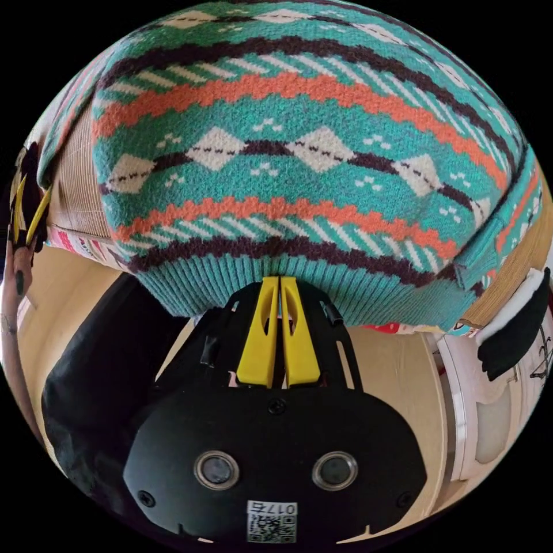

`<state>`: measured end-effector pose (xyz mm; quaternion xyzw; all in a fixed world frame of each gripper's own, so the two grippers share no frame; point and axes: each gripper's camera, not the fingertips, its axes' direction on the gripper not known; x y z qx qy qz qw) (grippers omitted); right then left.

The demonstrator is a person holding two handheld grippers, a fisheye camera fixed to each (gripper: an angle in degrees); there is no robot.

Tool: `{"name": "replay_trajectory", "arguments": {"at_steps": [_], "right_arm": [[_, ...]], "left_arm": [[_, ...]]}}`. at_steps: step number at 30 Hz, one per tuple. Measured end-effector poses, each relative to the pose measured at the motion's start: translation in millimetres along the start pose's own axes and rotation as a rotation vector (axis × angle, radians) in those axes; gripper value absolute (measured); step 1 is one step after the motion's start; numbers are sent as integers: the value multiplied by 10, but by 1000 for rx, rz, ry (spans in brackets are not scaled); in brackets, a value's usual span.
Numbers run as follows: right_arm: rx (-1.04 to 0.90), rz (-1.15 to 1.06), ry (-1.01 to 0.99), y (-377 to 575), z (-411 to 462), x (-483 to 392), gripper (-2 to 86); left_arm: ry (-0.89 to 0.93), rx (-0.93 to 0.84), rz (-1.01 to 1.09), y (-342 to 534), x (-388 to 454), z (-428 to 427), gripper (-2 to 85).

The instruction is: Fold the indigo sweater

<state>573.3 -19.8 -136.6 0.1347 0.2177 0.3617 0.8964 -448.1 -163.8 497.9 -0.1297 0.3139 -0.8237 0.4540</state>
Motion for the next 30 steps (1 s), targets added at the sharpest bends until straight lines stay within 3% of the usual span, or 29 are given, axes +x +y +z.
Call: {"name": "replay_trajectory", "arguments": {"at_steps": [1,3,6,7,12,16,19,24,26,30], "right_arm": [[-5,43,-87,40,-31,197,2],[-13,95,-218,117,-48,474,2],[-34,142,-357,239,-10,818,2],[-48,138,-386,268,15,893,2],[-91,62,-452,332,176,680,1],[-103,-125,-575,370,331,-37,2],[-108,-202,-677,468,338,-398,3],[19,-360,-763,873,-26,-398,6],[99,-325,-743,1084,-182,-140,9],[311,-110,-555,1689,-457,612,31]], "left_arm": [[50,18,-29,-33,-57,6,147],[277,140,-100,-86,-206,-67,61],[373,148,-33,-269,27,-304,40],[351,121,16,-337,161,-375,40],[-144,-106,595,-555,1810,-918,39],[-231,-39,805,-276,2577,-985,40],[-248,-48,1007,268,3013,-544,41],[-339,-235,1327,1656,2971,1148,98],[-397,-400,1301,1882,2640,1818,146],[-608,-674,1203,2052,1552,2622,119]]}}
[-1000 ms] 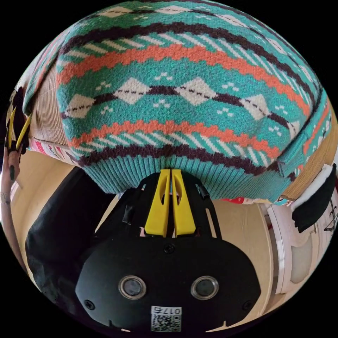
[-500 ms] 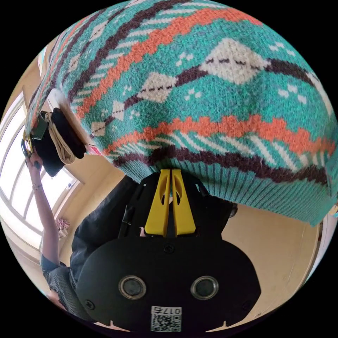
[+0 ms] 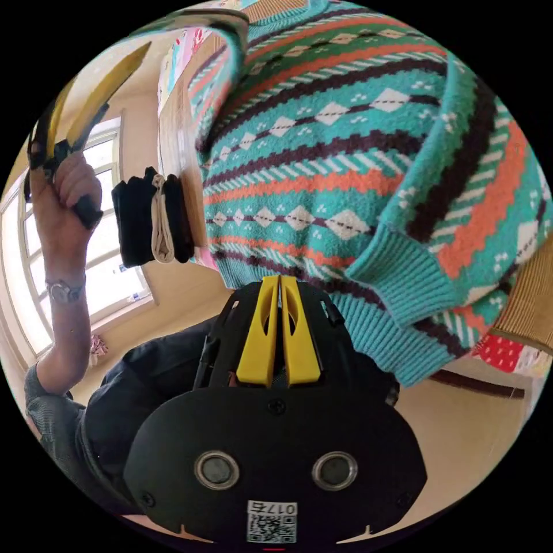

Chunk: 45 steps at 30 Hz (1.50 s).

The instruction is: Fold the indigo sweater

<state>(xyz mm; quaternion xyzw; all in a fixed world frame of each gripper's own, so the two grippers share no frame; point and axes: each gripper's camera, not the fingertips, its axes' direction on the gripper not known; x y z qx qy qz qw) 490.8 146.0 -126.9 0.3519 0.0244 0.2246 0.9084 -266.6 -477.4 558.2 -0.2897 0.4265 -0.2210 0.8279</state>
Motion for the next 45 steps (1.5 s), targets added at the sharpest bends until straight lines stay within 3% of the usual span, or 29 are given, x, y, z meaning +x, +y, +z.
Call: {"name": "replay_trajectory", "arguments": {"at_steps": [3,6,10,12,14,17,19,21,26,32,35,38,41,43,45], "right_arm": [[80,95,182,280,-259,170,108],[20,89,210,316,-112,211,154],[-69,60,451,266,109,31,113],[-160,34,480,234,100,-16,84],[-183,15,394,277,-78,9,56],[36,-15,-118,615,-764,204,33],[299,-76,-534,1066,-1335,391,26],[422,-106,-731,1361,-1624,496,23],[360,-216,-809,1615,-1995,195,22],[498,-398,-973,1718,-2530,-160,25],[584,-492,-1060,1868,-2710,-208,15],[542,-384,-1018,1955,-2581,-94,12],[448,-181,-860,2057,-2249,114,20],[365,73,-678,2201,-1942,356,44],[312,187,-562,2331,-1776,468,79]], "left_arm": [[-18,-97,-82,432,-195,362,104],[-23,-162,-169,856,-401,495,103],[13,-201,-199,1188,-491,552,104],[8,-215,-177,1262,-445,602,109],[45,-226,-154,1258,-385,690,124],[102,-257,-67,1184,-150,867,154],[108,-264,34,1111,135,932,166],[48,-257,178,989,587,969,181],[-140,-153,360,666,1296,968,181],[-49,-61,583,207,1593,395,55],[-90,-64,558,-80,1300,-279,53],[-231,-94,462,-219,784,-902,59],[-470,-183,182,-89,-88,-1074,90],[-463,-205,-21,238,-674,-1099,111],[-345,-219,-251,909,-1282,-1125,116]]}}
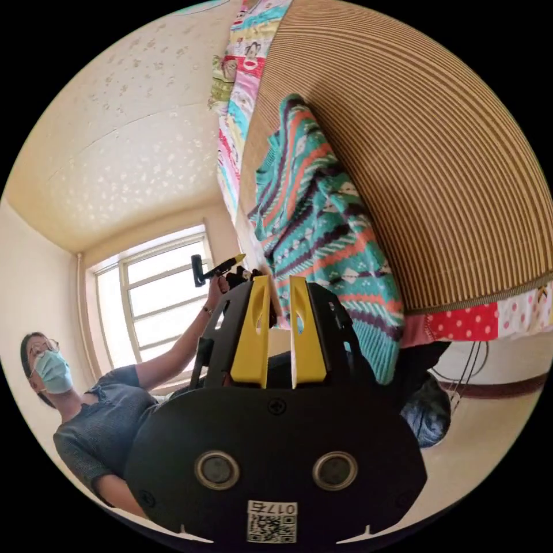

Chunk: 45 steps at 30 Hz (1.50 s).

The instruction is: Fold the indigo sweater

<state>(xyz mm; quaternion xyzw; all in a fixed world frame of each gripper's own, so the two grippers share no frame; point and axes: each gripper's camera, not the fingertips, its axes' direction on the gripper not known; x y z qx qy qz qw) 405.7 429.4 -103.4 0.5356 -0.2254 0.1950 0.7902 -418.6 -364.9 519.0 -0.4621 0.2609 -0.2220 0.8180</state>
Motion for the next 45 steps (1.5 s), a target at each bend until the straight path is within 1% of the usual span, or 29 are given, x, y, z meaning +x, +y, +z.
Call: {"name": "replay_trajectory", "arguments": {"at_steps": [1,3,4,7,8,12,14,15,17,19,20,21,22,24,25,26,27,28,30,31,33,34,35,36,37,38,40,42,45], "right_arm": [[-28,47,101,79,41,80,98],[-74,83,255,178,119,129,121],[-102,89,352,230,181,137,134],[-188,95,495,280,388,211,160],[-206,99,499,279,432,241,161],[-244,87,473,287,615,361,136],[-318,111,471,271,702,420,124],[-379,117,469,272,753,452,110],[-442,49,438,299,755,391,75],[-439,-116,277,376,551,159,39],[-433,-144,200,395,467,112,34],[-405,-196,8,446,257,22,28],[-348,-255,-129,527,16,-83,23],[-271,-356,-243,680,-328,-257,18],[-234,-415,-359,777,-533,-348,15],[-226,-441,-425,819,-614,-384,14],[-225,-492,-552,896,-739,-444,11],[-233,-545,-670,964,-830,-491,10],[-239,-606,-803,1015,-919,-523,8],[-206,-609,-835,990,-957,-499,7],[-105,-514,-792,848,-967,-359,5],[-42,-370,-726,688,-921,-176,4],[-15,-285,-694,599,-885,-65,4],[32,-127,-627,432,-807,139,4],[106,-24,-582,285,-756,283,5],[151,4,-568,216,-737,321,6],[281,101,-571,-105,-613,354,11],[342,117,-557,-364,-537,273,18],[424,103,-396,-754,-478,121,42]], "left_arm": [[21,-4,-48,148,-130,64,117],[61,7,-215,834,-498,274,124],[65,10,-244,1000,-548,319,130],[111,-8,-290,1651,-608,563,158],[152,-45,-267,1813,-579,694,162],[174,-180,-214,2048,-455,1073,156],[197,-257,-212,2038,-460,1217,111],[167,-307,-203,2029,-458,1277,85],[113,-296,-153,2036,-434,1198,54],[178,-278,-83,2058,-441,1056,42],[307,-247,-11,2082,-457,898,40],[495,-202,58,2121,-497,679,39],[579,-169,85,2149,-525,545,38],[773,11,184,2318,-631,-81,36],[823,60,214,2366,-649,-242,36],[936,164,293,2467,-664,-553,37],[1039,252,380,2564,-656,-819,37],[1082,294,420,2607,-649,-929,37],[1226,463,531,2718,-649,-1226,38],[1251,498,530,2715,-666,-1246,38],[1278,572,394,2553,-794,-1123,39],[1261,577,324,2484,-852,-1050,39],[1206,568,142,2328,-1005,-865,39],[1130,535,-79,2172,-1186,-650,39],[1096,524,-178,2108,-1268,-556,39],[1057,541,-294,1969,-1388,-430,39],[1066,549,-355,1664,-1463,-368,39],[959,553,-375,1236,-1445,-571,40],[841,535,-394,801,-1437,-808,56]]}}
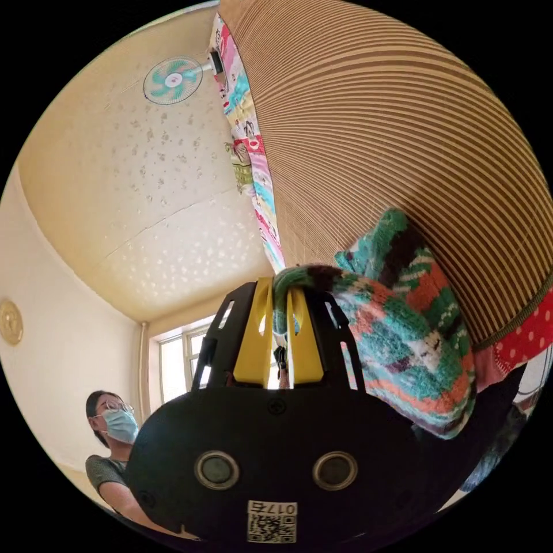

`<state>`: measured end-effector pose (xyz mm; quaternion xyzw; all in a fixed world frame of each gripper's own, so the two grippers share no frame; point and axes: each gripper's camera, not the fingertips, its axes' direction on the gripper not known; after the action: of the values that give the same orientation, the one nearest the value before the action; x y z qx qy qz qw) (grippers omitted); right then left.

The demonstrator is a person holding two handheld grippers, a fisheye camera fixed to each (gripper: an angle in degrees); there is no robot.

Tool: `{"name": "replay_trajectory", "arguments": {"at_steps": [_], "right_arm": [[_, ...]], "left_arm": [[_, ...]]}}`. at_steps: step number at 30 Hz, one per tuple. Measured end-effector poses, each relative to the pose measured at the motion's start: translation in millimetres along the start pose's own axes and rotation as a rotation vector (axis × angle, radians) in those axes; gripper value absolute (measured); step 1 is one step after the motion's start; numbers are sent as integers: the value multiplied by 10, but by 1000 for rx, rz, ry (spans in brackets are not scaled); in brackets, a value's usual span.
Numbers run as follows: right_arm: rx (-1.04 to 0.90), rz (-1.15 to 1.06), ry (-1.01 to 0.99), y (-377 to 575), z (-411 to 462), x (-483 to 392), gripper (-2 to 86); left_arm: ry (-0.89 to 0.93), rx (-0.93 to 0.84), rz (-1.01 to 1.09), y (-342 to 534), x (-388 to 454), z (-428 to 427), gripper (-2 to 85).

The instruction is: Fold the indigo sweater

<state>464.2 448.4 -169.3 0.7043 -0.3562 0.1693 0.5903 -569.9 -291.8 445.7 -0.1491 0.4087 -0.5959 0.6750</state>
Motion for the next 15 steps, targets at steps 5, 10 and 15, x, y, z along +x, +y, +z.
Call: {"name": "replay_trajectory", "arguments": {"at_steps": [5,10,15], "right_arm": [[163,-22,180,-46,126,-115,96],[-211,-299,529,189,597,-328,23],[-584,-435,886,579,1216,112,8]], "left_arm": [[-288,69,-43,-157,26,-226,133],[-542,-135,58,-44,-150,-382,172],[-408,-479,-33,179,-813,-153,167]]}}
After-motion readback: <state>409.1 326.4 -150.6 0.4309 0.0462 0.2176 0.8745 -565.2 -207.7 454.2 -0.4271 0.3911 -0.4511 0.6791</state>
